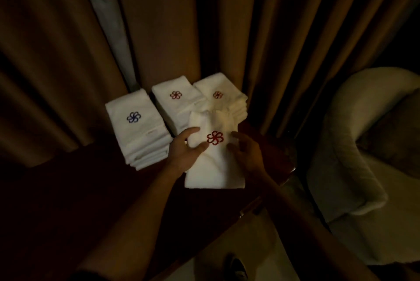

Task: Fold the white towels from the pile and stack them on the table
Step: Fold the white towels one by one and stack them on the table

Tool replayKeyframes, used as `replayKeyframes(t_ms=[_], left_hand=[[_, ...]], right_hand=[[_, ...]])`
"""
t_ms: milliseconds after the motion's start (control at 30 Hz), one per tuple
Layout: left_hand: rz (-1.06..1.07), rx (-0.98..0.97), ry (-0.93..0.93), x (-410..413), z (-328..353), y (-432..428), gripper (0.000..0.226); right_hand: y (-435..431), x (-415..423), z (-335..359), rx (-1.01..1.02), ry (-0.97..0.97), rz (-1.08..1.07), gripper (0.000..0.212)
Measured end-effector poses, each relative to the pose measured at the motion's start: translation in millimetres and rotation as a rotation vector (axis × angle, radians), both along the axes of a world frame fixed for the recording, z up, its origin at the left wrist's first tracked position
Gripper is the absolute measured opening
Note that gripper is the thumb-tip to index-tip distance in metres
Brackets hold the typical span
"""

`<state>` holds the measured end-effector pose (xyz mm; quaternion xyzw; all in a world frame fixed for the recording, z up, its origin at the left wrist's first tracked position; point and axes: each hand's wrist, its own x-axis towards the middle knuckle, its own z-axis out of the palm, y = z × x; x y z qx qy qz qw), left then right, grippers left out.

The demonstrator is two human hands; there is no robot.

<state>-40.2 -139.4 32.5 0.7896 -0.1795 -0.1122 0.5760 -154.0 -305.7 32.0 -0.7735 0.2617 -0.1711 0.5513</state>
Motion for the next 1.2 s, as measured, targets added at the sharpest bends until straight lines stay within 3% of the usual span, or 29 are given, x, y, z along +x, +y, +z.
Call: replayKeyframes(t_ms=[367, 800, 1200], left_hand=[[0.062, 0.0, -0.088, 58.4, 63.4, -62.7, 0.049], [0.274, 0.027, 0.047, 122.6, 45.6, -192.1, 0.067], [0.403, 0.109, 0.133, 191.2, 10.1, -239.0, 0.068]], right_hand=[[-78.8, 81.0, 49.3, 0.104, -0.153, 0.107, 0.042], [-227.8, 210.1, 40.4, 0.138, -0.021, 0.379, 0.046], [-275.1, 300.9, 4.4, 0.113, 0.087, 0.483, 0.046]])
